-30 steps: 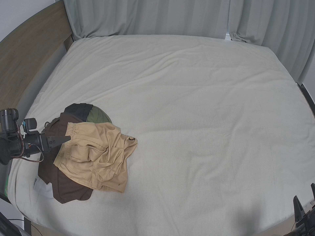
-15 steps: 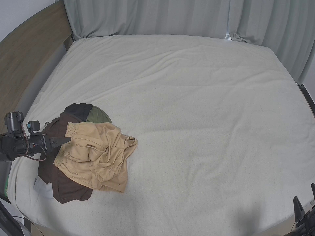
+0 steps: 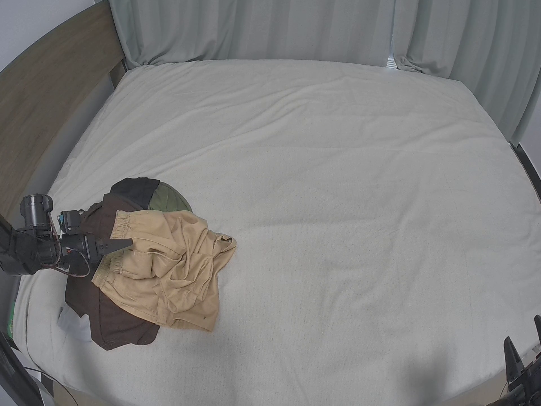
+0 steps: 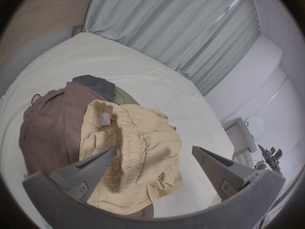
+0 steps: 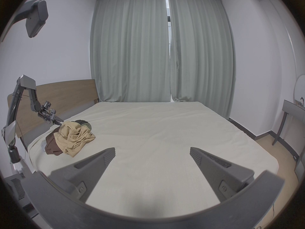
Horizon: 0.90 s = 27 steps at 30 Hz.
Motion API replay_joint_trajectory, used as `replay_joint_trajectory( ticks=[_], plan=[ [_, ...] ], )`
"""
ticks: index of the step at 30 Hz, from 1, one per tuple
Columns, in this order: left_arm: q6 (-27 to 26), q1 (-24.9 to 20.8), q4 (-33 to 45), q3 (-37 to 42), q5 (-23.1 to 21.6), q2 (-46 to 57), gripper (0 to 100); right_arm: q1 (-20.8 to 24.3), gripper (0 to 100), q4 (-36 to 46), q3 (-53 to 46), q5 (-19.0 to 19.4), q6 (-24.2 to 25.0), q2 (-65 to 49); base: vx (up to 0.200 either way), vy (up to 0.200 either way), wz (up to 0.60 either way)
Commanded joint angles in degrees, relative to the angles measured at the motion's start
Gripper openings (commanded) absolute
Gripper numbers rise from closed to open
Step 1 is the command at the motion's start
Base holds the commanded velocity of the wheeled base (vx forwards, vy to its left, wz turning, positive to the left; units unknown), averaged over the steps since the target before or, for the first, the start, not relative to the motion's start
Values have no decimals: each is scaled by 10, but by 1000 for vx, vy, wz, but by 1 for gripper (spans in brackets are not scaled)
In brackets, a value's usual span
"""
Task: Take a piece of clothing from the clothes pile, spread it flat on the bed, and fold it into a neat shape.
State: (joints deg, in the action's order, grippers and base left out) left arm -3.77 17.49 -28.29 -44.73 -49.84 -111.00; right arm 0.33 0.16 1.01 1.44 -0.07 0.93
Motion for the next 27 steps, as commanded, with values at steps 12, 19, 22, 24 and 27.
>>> replay_joint_trajectory(
  ticks=[12, 19, 22, 24, 27],
  plan=[
    [1, -19, 1, 13, -49, 3, 100, -1, 100, 0, -9, 1, -1, -6, 0, 0, 0],
    [1, -28, 1, 17, -62, 9, 100, -1, 100, 0, -9, 1, -1, -6, 0, 0, 0],
    [1, -37, 1, 16, -63, 6, 100, -1, 100, 0, -9, 1, -1, -6, 0, 0, 0],
    [0, -42, 0, 16, -63, 3, 100, -1, 100, 0, -9, 1, -1, -6, 0, 0, 0],
    [1, -46, 1, 11, -62, -4, 100, -1, 100, 0, -9, 1, -1, -6, 0, 0, 0]
  ],
)
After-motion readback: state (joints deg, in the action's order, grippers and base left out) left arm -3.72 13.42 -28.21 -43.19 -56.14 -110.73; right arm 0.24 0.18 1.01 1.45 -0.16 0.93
